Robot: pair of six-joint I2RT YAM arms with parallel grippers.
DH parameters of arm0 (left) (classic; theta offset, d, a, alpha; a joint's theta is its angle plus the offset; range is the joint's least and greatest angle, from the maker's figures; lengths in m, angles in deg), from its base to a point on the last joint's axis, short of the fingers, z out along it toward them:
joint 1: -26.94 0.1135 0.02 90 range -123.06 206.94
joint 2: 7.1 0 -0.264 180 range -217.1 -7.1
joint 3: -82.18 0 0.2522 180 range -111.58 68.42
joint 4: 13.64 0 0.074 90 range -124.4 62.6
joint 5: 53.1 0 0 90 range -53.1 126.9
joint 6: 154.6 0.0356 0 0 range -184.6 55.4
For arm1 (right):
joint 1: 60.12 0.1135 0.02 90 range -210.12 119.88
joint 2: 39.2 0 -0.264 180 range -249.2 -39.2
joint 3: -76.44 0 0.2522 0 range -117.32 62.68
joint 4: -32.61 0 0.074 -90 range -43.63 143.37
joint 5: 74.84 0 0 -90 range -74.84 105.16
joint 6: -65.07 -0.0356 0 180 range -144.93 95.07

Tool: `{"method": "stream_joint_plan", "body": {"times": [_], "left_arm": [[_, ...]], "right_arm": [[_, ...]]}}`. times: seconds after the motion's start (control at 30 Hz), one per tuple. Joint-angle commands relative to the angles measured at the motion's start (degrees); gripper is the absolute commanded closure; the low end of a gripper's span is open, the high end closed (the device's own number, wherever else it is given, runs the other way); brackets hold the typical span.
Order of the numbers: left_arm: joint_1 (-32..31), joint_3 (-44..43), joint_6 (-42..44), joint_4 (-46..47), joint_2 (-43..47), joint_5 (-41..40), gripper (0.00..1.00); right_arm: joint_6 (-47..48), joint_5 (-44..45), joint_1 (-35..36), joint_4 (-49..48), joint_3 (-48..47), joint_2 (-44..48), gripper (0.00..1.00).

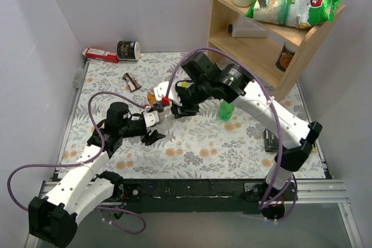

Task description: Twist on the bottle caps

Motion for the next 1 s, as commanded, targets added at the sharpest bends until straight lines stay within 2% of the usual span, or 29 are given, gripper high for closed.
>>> {"method": "stream_joint_plan", "body": {"times": [0.0, 0.07, 0.17, 0.4, 0.43, 0.47, 0.53, 0.57, 0.63, 0.67, 0.7, 0.83, 0.9, 0.97], "left_arm": [[-0.85, -1.29, -5.69, 17.0, 1.12, -4.81, 1.0], [-1.46, -1.99, -6.14, 17.45, 0.16, -7.27, 1.0], [-1.73, -2.0, -6.84, 18.42, -0.37, -9.39, 1.0], [-1.9, -1.21, -6.67, 14.39, 0.33, -11.15, 1.0], [-1.9, -1.12, -6.58, 13.6, 0.42, -11.07, 1.0], [-1.9, -1.21, -6.4, 12.54, 0.33, -10.8, 1.0], [-1.9, -1.73, -4.48, 7.72, -0.02, -8.96, 1.0], [-1.99, -1.99, -4.21, 6.22, -0.2, -8.61, 1.0], [-1.9, -2.35, -2.98, 1.74, -0.72, -6.68, 1.0], [-1.99, -2.96, -2.45, 0.16, -1.16, -5.63, 1.0], [-1.91, -3.4, -1.05, -3.25, -1.6, -4.83, 1.0], [-1.9, -5.77, 1.75, -9.16, -3.8, -0.54, 1.0], [-1.9, -7.17, 2.73, -11.1, -4.33, 0.79, 1.0], [-1.9, -8.49, 5.35, -12.77, -5.81, 2.89, 1.0]], "right_arm": [[-20.43, -7.28, -3.7, 3.6, -12.84, -9.64, 0.75], [-24.33, -9.56, -4.41, 6.34, -17.0, -14.22, 0.76], [-27.5, -10.88, -4.41, 2.92, -12.36, -13.0, 0.76], [-29.27, -10.45, -5.37, 3.0, -11.38, -13.35, 0.74], [-27.44, -10.36, -5.55, 3.26, -12.86, -13.26, 0.71], [-26.55, -9.23, -5.9, 3.88, -14.36, -13.17, 0.59], [-24.09, -7.12, -6.34, 3.88, -17.87, -11.78, 0.46], [-21.73, -6.67, -6.87, 3.62, -18.15, -10.72, 0.36], [-19.26, -5.54, -7.31, 0.56, -15.1, -5.81, 0.27], [-17.16, -5.27, -7.31, -0.94, -12.99, -3.7, 0.2], [-16.27, -5.26, -7.22, -3.74, -10.01, 0.84, 0.17], [-6.35, -5.88, -6.79, -2.81, 0.11, 7.91, 0.16], [1.88, -5.44, -5.38, -1.05, 5.39, 10.28, 0.22], [5.7, -3.34, -3.46, -1.3, 8.29, 11.52, 0.28]]}}
